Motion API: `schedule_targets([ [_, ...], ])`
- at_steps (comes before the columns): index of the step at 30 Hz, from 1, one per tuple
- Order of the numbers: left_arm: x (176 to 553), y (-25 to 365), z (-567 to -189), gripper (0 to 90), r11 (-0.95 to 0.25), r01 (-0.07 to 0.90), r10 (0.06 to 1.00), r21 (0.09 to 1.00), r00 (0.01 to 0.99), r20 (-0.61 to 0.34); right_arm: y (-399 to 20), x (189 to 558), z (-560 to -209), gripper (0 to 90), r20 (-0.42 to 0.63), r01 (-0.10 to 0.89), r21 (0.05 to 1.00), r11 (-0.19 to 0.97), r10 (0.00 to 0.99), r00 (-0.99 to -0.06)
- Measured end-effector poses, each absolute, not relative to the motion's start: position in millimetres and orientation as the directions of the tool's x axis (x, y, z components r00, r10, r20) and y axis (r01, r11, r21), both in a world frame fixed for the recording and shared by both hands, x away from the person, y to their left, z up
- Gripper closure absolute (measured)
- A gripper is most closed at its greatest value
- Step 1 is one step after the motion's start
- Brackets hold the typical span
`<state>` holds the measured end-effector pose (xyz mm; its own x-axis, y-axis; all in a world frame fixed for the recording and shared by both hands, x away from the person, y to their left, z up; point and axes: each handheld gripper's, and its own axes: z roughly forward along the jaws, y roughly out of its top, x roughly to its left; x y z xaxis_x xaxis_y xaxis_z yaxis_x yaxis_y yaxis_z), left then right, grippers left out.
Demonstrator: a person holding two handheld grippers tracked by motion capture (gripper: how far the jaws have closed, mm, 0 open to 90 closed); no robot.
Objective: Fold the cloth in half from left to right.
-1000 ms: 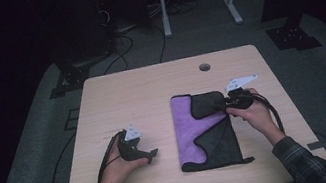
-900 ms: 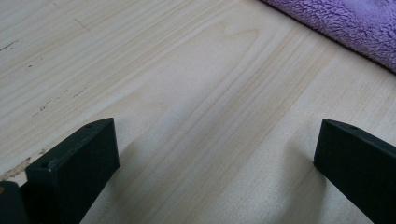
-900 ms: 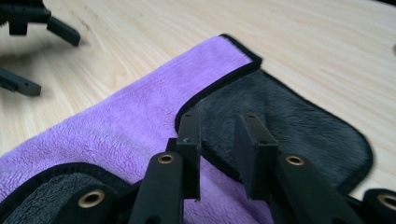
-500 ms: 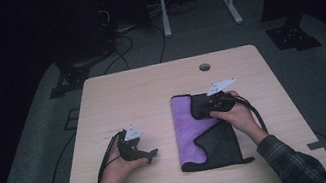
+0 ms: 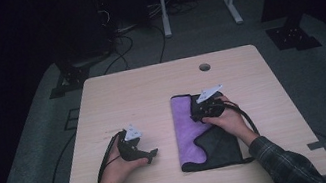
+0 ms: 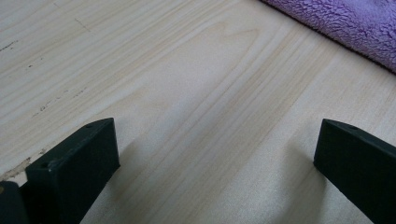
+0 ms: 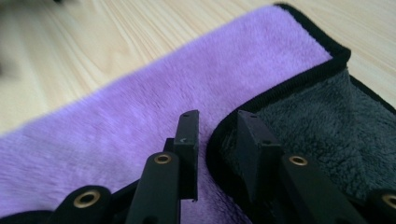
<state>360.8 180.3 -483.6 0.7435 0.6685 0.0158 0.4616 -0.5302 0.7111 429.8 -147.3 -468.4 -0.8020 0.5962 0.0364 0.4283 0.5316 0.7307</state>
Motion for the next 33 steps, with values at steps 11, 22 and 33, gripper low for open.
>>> schedule_targets([
  [11,361,180,-484,0.0,-0.530,0.462,0.669,0.711,0.743,0.015,-151,432,-465,85.2,0.042,0.444,0.730,0.519,0.614,-0.788],
  [22,361,180,-484,0.0,-0.531,0.460,0.668,0.711,0.744,0.018,-171,440,-438,85.5,0.042,0.445,0.777,0.445,0.669,-0.742],
  [33,361,180,-484,0.0,-0.529,0.462,0.669,0.712,0.743,0.015,-205,462,-426,85.5,0.061,0.488,0.802,0.345,0.765,-0.641],
])
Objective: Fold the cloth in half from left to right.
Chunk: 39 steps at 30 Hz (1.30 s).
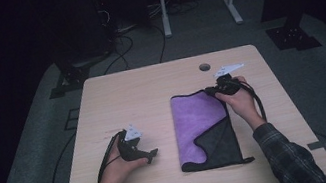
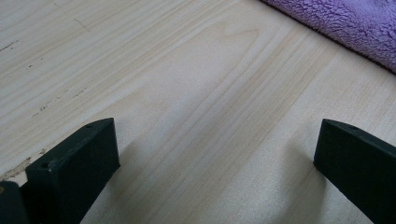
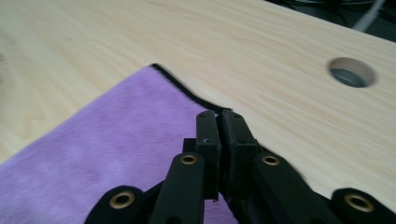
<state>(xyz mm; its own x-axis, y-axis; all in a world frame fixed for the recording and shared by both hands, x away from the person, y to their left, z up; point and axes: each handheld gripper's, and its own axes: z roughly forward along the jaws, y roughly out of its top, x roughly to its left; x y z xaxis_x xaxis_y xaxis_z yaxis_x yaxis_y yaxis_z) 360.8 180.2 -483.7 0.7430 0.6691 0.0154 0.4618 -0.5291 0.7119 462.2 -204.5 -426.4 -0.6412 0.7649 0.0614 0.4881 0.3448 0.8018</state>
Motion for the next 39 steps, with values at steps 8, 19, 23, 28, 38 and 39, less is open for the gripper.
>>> schedule_targets([
  [8,361,180,-484,0.0,-0.528,0.461,0.670,0.713,0.743,0.016,-221,477,-438,85.5,0.022,0.529,0.778,0.338,0.828,-0.561],
  [19,360,180,-484,0.0,-0.525,0.464,0.673,0.713,0.740,0.015,-229,492,-467,85.4,-0.017,0.582,0.729,0.360,0.860,-0.510],
  [23,360,180,-484,0.0,-0.524,0.465,0.675,0.714,0.738,0.014,-229,494,-471,82.8,-0.021,0.591,0.720,0.363,0.863,-0.505],
  [28,360,180,-484,0.0,-0.524,0.465,0.675,0.713,0.738,0.014,-237,488,-459,76.2,-0.018,0.565,0.750,0.345,0.864,-0.503],
  [38,360,180,-484,0.0,-0.526,0.467,0.674,0.711,0.738,0.014,-245,459,-440,71.8,0.033,0.528,0.788,0.317,0.834,-0.551],
  [39,360,180,-484,0.0,-0.525,0.467,0.675,0.712,0.738,0.014,-245,454,-440,71.3,0.033,0.525,0.787,0.323,0.828,-0.559],
])
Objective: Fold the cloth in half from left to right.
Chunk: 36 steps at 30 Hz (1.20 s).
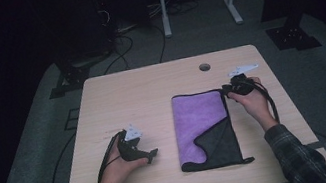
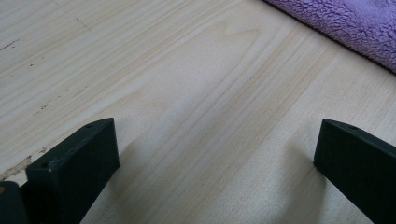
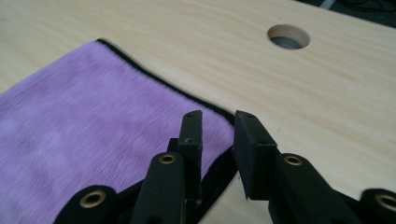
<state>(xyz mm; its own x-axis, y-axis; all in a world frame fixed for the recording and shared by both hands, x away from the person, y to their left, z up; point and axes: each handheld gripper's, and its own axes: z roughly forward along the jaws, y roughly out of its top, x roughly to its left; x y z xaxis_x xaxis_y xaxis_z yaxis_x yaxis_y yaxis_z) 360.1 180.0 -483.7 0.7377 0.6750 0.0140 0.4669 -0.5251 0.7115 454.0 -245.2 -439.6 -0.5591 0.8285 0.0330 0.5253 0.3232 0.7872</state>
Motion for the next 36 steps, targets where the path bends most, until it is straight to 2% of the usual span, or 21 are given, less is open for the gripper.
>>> schedule_targets([
  [16,360,180,-484,0.0,-0.525,0.468,0.676,0.711,0.737,0.014,-237,394,-441,64.5,0.070,0.499,0.783,0.371,0.745,-0.664],
  [26,360,180,-484,0.0,-0.524,0.468,0.676,0.711,0.736,0.014,-206,361,-444,57.9,0.077,0.444,0.788,0.426,0.648,-0.758],
  [36,360,180,-484,0.0,-0.524,0.468,0.676,0.712,0.736,0.014,-168,349,-452,49.8,0.105,0.403,0.791,0.460,0.547,-0.830],
])
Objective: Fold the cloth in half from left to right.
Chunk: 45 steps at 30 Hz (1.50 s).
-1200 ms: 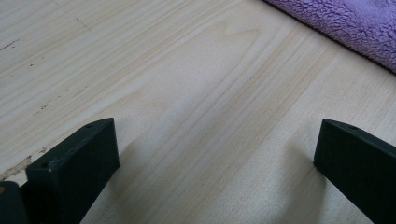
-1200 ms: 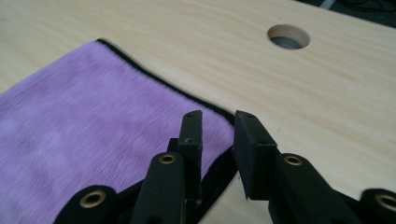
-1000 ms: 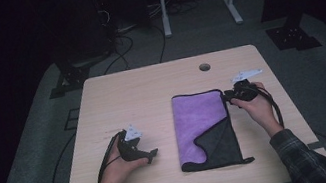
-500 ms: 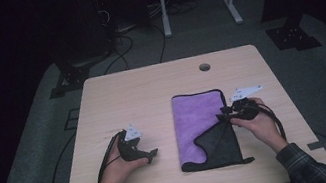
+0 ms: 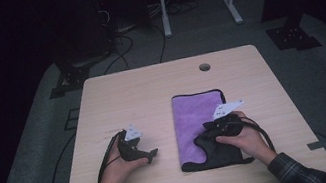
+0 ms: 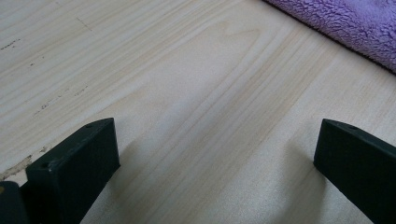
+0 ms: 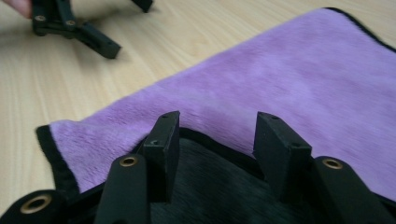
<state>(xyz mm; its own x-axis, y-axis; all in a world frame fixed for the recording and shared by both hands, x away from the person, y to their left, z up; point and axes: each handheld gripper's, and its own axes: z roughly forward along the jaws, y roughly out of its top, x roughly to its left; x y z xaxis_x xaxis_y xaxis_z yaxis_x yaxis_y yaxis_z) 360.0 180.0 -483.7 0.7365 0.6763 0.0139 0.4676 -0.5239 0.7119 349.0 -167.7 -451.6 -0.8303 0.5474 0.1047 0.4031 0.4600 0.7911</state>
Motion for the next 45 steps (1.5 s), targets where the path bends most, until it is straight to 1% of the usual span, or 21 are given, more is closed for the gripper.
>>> schedule_targets([
  [9,360,180,-484,0.0,-0.522,0.467,0.677,0.714,0.736,0.014,-150,346,-465,47.8,0.121,0.407,0.777,0.480,0.521,-0.845],
  [14,360,180,-484,0.0,-0.522,0.467,0.677,0.714,0.736,0.013,-142,345,-474,44.6,0.086,0.384,0.760,0.524,0.504,-0.859],
  [15,360,180,-484,0.0,-0.522,0.467,0.677,0.714,0.736,0.014,-141,345,-474,42.8,0.084,0.381,0.759,0.527,0.501,-0.861],
  [18,360,180,-484,0.0,-0.522,0.467,0.677,0.714,0.736,0.013,-141,343,-474,42.2,0.073,0.372,0.756,0.538,0.496,-0.865],
  [19,360,180,-484,0.0,-0.522,0.467,0.677,0.714,0.736,0.014,-140,343,-475,43.0,0.064,0.366,0.754,0.546,0.492,-0.868],
  [21,360,180,-484,0.0,-0.522,0.467,0.677,0.714,0.736,0.013,-139,343,-475,48.0,0.045,0.357,0.745,0.564,0.491,-0.870],
  [24,360,180,-484,0.0,-0.522,0.467,0.677,0.714,0.736,0.014,-140,343,-474,60.6,0.029,0.358,0.745,0.564,0.508,-0.861],
  [25,360,180,-484,0.0,-0.522,0.467,0.677,0.714,0.736,0.014,-142,343,-473,67.7,0.034,0.364,0.746,0.558,0.514,-0.857],
  [29,360,180,-484,0.0,-0.523,0.467,0.677,0.713,0.736,0.014,-148,345,-471,78.8,0.078,0.396,0.751,0.528,0.525,-0.848],
  [31,360,180,-484,0.0,-0.523,0.466,0.676,0.714,0.736,0.015,-152,345,-468,80.7,0.102,0.411,0.752,0.516,0.524,-0.846],
  [34,360,180,-484,0.0,-0.524,0.466,0.676,0.713,0.737,0.015,-157,343,-463,81.1,0.135,0.431,0.750,0.501,0.522,-0.842],
  [41,360,180,-484,0.0,-0.524,0.469,0.677,0.711,0.736,0.013,-175,328,-447,81.1,0.135,0.416,0.785,0.459,0.528,-0.838],
  [45,360,180,-484,0.0,-0.522,0.467,0.677,0.713,0.736,0.014,-189,319,-444,81.1,0.157,0.430,0.795,0.428,0.541,-0.827],
])
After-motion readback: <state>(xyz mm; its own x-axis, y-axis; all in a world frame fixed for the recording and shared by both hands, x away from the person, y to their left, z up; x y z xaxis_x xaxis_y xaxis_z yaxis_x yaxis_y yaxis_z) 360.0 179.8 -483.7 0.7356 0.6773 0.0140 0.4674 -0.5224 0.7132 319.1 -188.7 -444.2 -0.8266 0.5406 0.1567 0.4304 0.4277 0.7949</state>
